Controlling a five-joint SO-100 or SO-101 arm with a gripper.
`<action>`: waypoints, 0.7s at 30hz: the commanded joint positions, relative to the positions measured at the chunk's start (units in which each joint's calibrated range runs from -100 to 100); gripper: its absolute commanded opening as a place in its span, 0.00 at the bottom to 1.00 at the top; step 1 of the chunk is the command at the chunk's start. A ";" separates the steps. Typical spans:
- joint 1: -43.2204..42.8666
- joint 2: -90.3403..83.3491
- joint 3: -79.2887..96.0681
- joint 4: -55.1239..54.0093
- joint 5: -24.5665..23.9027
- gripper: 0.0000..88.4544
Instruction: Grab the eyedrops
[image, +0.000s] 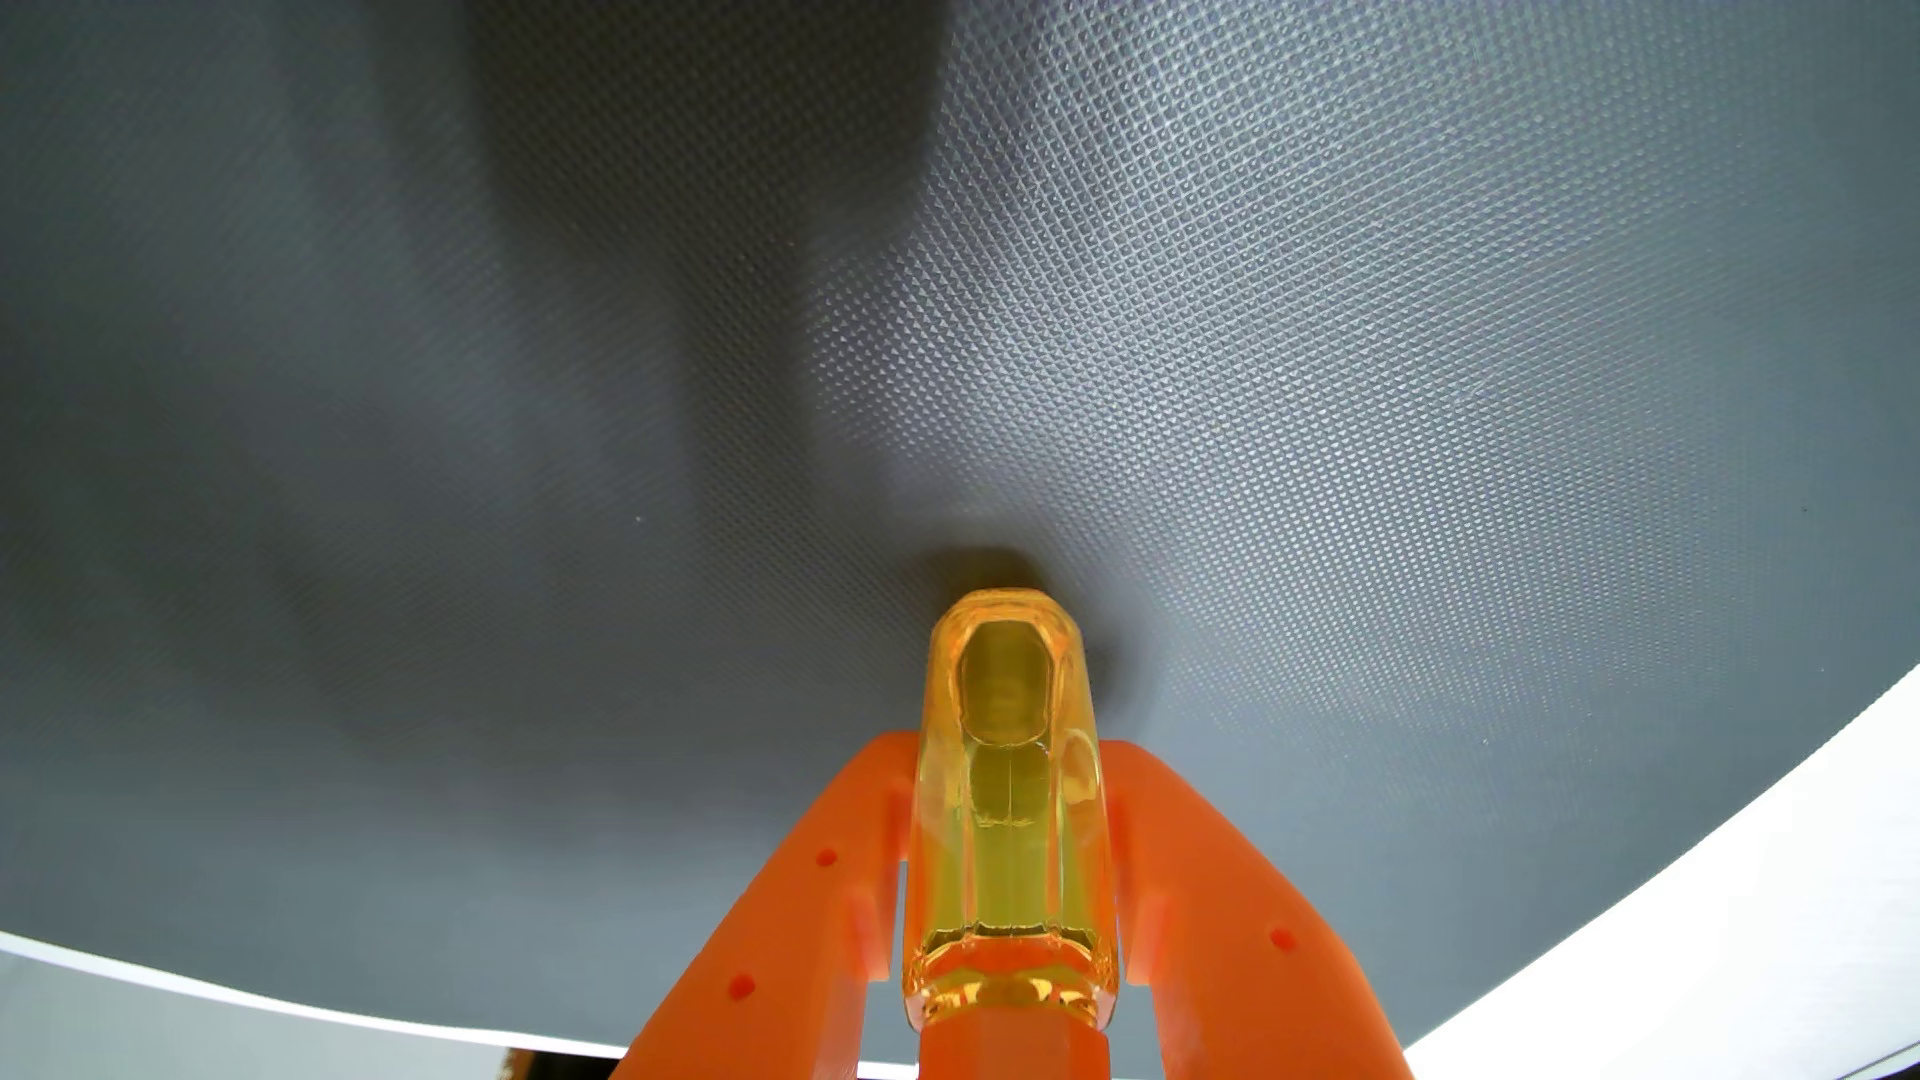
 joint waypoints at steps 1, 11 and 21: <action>0.67 -0.96 -2.39 0.26 -0.05 0.01; 2.50 -8.10 -2.21 3.72 -0.05 0.01; 4.74 -18.54 -1.49 8.83 -3.66 0.01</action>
